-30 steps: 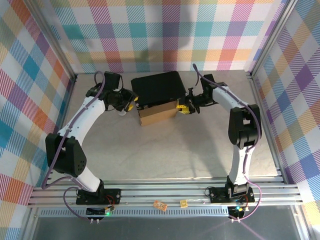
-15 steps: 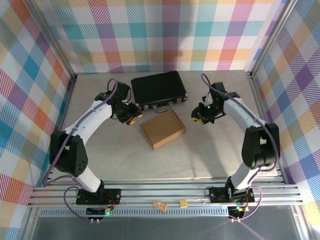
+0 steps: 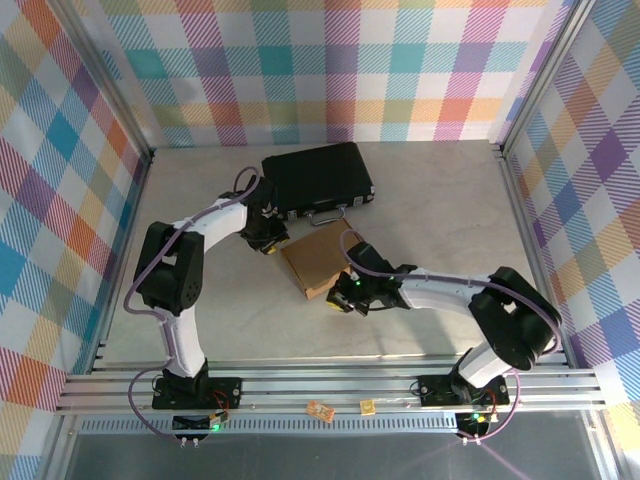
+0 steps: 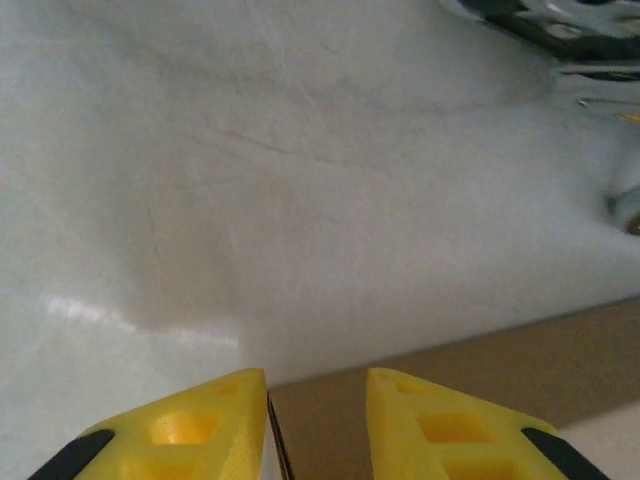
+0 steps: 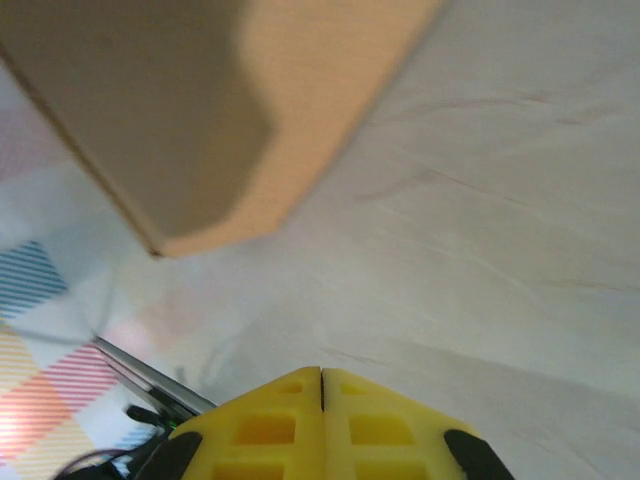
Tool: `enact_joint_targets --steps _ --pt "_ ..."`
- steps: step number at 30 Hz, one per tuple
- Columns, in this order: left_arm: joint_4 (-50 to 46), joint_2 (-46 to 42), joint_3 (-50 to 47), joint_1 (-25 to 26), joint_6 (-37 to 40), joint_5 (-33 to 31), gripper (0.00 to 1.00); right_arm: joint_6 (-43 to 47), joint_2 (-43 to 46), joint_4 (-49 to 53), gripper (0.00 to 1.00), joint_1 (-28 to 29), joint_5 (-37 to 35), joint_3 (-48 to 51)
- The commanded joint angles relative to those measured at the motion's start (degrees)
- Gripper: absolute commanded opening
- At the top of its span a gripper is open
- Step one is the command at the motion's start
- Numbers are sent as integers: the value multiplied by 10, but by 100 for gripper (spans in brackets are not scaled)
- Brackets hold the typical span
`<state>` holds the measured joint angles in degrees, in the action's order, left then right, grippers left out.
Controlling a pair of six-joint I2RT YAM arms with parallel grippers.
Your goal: Fold the paper box
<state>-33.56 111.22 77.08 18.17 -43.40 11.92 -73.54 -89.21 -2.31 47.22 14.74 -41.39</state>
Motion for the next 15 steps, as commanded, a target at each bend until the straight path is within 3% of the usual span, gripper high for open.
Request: enact_joint_targets --steps 1,10,15 --pt "23 15 11 -5 14 7 32 -118 -44 -166 0 10 -62 23" --pt "21 41 18 -5 35 35 32 -178 -90 -173 0 51 -146 3" --pt "21 46 10 -5 43 52 31 -211 -110 -204 0 67 -160 2"
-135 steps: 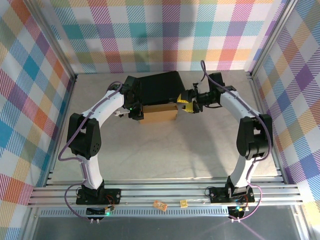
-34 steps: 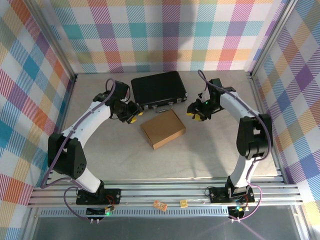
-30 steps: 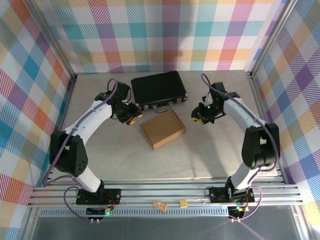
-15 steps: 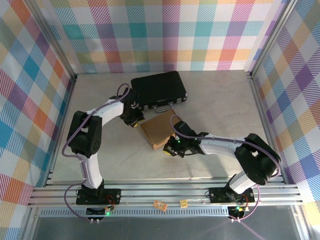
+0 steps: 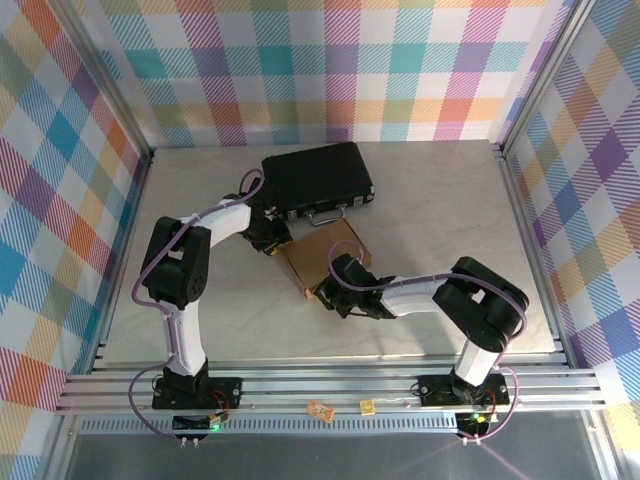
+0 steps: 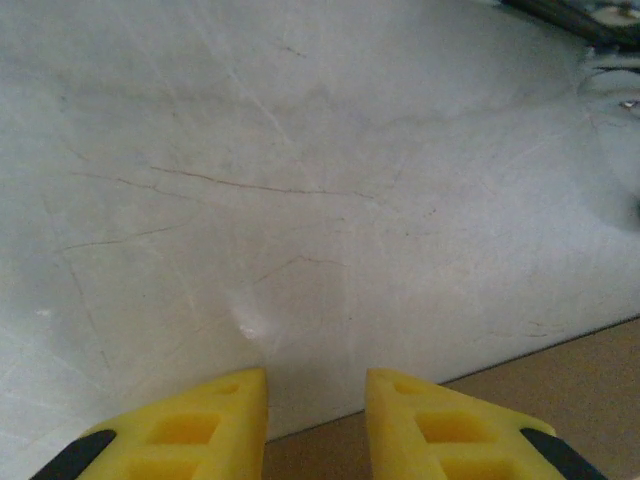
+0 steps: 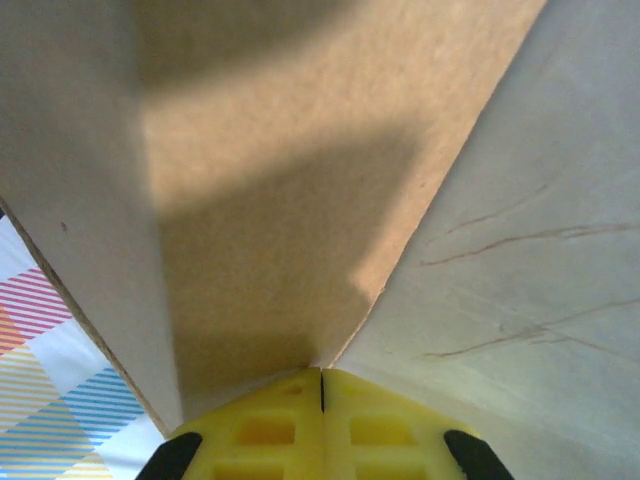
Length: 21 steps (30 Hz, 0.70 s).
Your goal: Fold the paper box
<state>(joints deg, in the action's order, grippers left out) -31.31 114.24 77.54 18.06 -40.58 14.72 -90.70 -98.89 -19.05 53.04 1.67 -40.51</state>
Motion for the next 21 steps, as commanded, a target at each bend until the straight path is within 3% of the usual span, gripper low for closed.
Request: enact_joint_targets --steps 1,9,21 --pt "0 15 1 -3 13 29 30 -49 -19 -51 0 11 -34 -4" --pt "6 -8 -49 -1 3 58 24 -109 -77 -187 0 14 -79 2" --pt "16 -39 -105 14 -22 69 17 -208 -104 -237 0 14 -141 -7"
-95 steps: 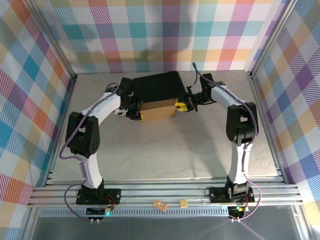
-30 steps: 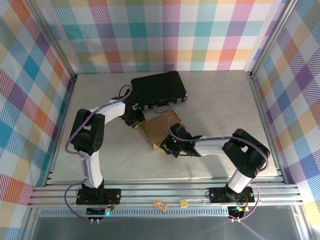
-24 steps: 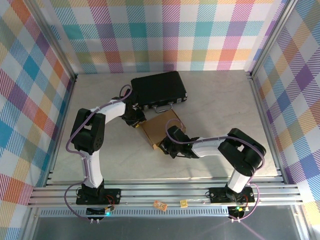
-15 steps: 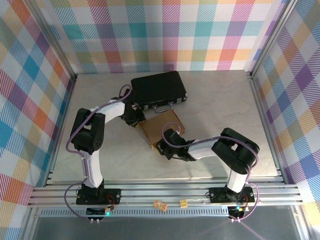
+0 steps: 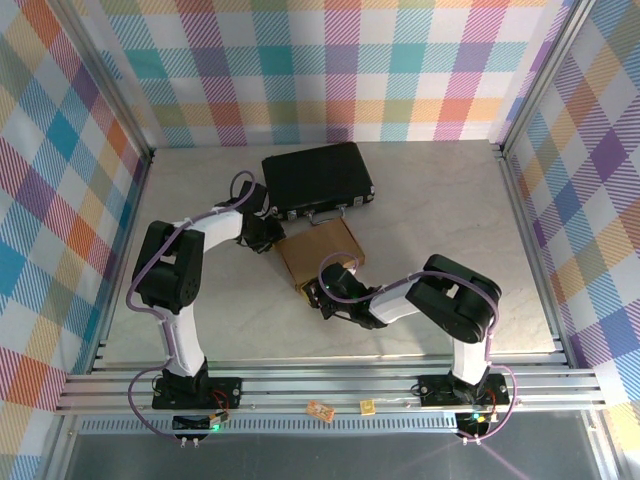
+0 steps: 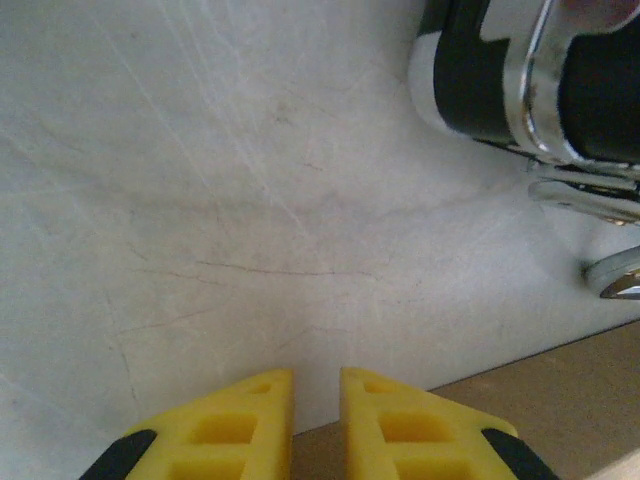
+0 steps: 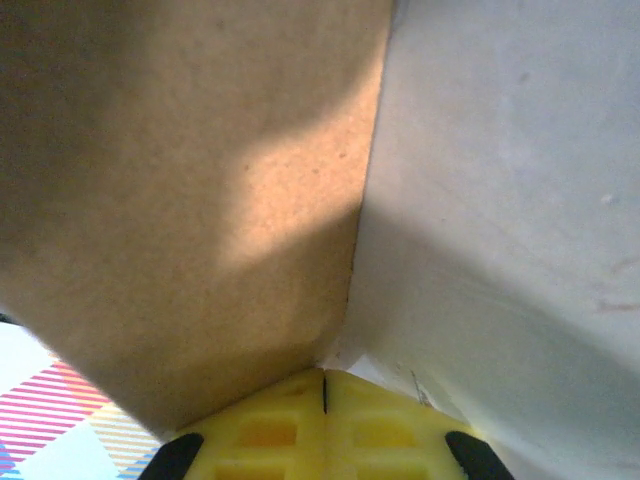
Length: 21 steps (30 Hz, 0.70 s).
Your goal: Fold the paper box
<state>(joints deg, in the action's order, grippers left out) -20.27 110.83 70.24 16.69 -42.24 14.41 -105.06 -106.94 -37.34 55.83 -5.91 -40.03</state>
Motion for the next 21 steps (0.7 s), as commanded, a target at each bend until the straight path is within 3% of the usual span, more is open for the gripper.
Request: enact_joint_targets --steps 1,7,10,16,20,21 --pt "-93 -6 -33 28 -6 74 17 -71 -24 -49 0 -14 -67 -16" --pt "-107 -15 -29 30 -7 57 17 -105 -13 7 0 -13 -57 -24" --pt "-130 -16 -8 24 3 36 21 -106 32 125 2 -13 -47 -21" --pt "-155 -26 45 11 9 -14 41 -90 176 547 36 -26 -40 -65" --pt "-164 -44 81 11 5 -44 51 47 271 690 52 -80 -61 -107" --pt "-164 -54 87 11 3 -54 59 99 292 732 56 -100 -72 -131"
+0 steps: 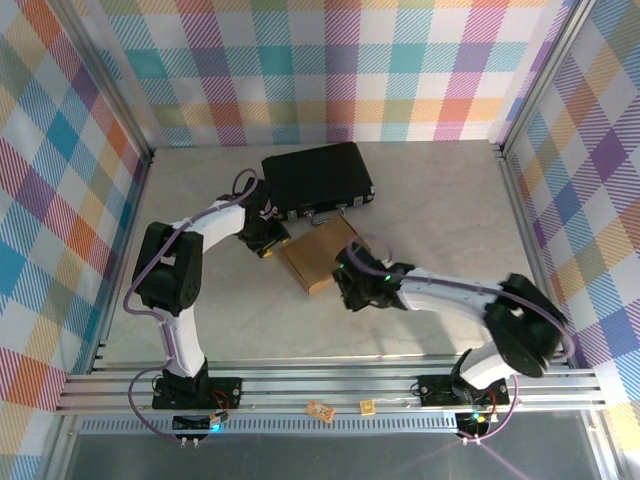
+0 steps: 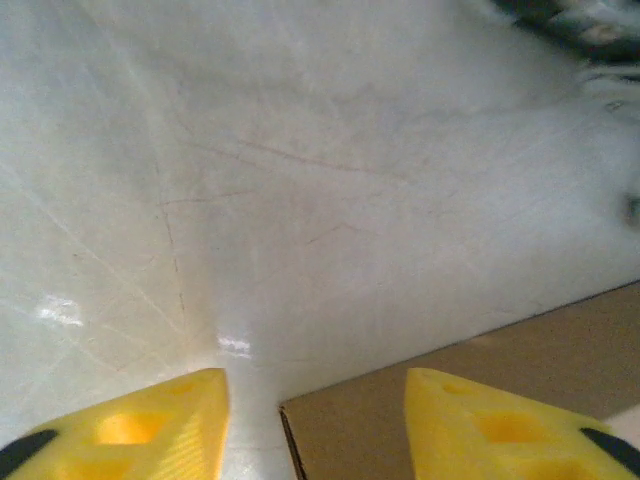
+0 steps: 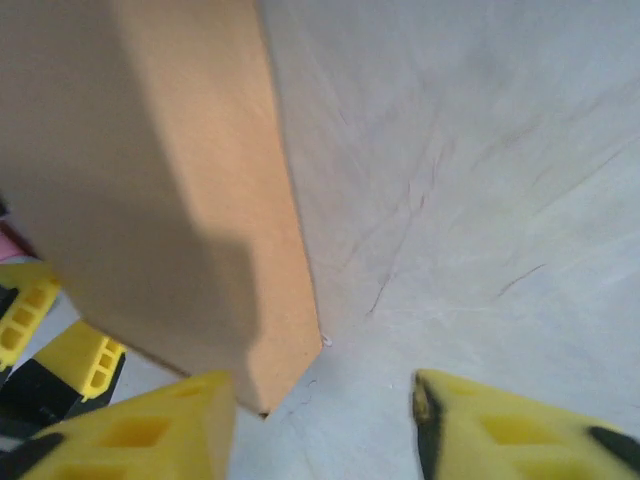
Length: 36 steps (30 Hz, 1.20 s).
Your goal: Fold the paper box
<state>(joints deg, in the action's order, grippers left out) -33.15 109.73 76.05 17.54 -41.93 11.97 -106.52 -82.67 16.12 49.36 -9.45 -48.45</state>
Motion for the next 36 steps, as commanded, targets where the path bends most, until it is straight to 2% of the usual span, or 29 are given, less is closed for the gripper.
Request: enact_joint_targets --steps 1,4,5,8,11,14,16,17,18,19,20,21,23,25,27,28,30,32,36 --pt "-33 -57 33 2 -2 -39 65 170 67 232 60 -58 -48 -73" --pt "-27 -108 34 1 0 -74 82 344 107 287 76 -140 -60 -136" --pt "-14 -134 26 1 6 -84 99 412 120 296 100 -176 -59 -156" --pt "17 -217 -8 -4 18 -124 100 621 162 255 99 -267 -26 -185" --pt "31 -304 -49 -14 38 -184 100 756 192 229 99 -304 -87 -192" --pt "-8 -371 -80 -14 37 -352 100 828 198 190 99 -322 -209 -148" --pt "-80 -406 -110 -2 -34 -549 100 942 207 75 99 -337 -208 -61" --pt "-93 -419 -130 0 -40 -606 100 971 211 30 99 -338 -206 -27" --pt "-69 -435 -161 -1 -7 -639 100 993 213 -10 99 -340 -200 13" --pt "-16 -448 -196 -1 73 -642 100 1007 213 -37 99 -341 -196 40" --pt "51 -463 -238 -1 180 -619 100 1018 209 -63 99 -342 -193 69" --pt "91 -472 -272 -1 255 -589 100 1031 202 -82 99 -342 -192 93" --pt "131 -478 -327 -10 283 -563 100 1035 178 -111 99 -348 -182 121" --pt "220 -486 -400 -28 287 -503 100 1030 155 -164 99 -363 -147 153" --pt "343 -499 -478 -45 314 -432 100 1042 135 -270 99 -379 -100 195" --pt "391 -494 -500 -46 333 -421 100 1050 124 -323 99 -387 -81 212" --pt "426 -450 -506 -55 327 -420 100 1067 85 -405 99 -401 -35 226" --pt "469 -395 -499 -67 350 -381 100 1080 49 -431 99 -412 6 214" --pt "576 -301 -475 -78 389 -347 100 1105 -9 -501 99 -434 44 196"
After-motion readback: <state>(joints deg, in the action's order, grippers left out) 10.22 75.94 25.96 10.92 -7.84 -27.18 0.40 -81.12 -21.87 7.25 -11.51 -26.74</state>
